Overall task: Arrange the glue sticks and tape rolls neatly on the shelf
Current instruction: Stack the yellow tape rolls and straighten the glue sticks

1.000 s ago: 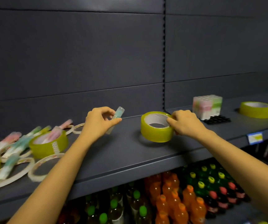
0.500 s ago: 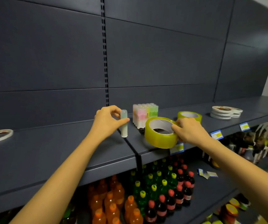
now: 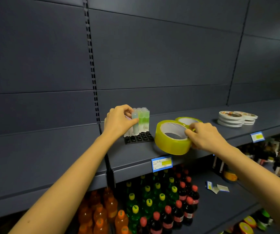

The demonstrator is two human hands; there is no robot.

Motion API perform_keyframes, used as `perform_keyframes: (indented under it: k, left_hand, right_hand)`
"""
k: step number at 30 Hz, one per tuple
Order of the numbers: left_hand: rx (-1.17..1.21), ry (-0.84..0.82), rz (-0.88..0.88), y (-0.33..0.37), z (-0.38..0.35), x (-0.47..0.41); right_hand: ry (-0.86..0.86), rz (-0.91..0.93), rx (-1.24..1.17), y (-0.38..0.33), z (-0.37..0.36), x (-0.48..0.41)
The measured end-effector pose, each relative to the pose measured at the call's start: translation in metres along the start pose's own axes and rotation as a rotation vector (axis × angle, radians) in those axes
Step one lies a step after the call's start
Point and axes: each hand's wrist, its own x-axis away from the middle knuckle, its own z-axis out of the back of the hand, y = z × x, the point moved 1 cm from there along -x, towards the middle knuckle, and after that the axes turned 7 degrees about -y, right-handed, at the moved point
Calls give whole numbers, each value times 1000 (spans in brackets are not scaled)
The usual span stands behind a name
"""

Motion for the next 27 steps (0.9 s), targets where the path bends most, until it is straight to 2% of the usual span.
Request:
perform_keyframes:
  k: [11, 16, 18, 27]
  left_hand:
    - [-152, 76, 2, -11, -32, -24]
    - [-535, 145, -148, -10, -38, -27]
    - [-601, 125, -181, -10, -38, -31]
    - [-652, 146, -196, -4, -35, -33]
  right_hand:
    - [-19, 98, -66, 18, 2, -56]
    - [-7, 161, -48, 17, 7, -82]
    - [-13, 194, -63, 17, 7, -91]
    - [-16, 266, -122, 20, 9, -120]
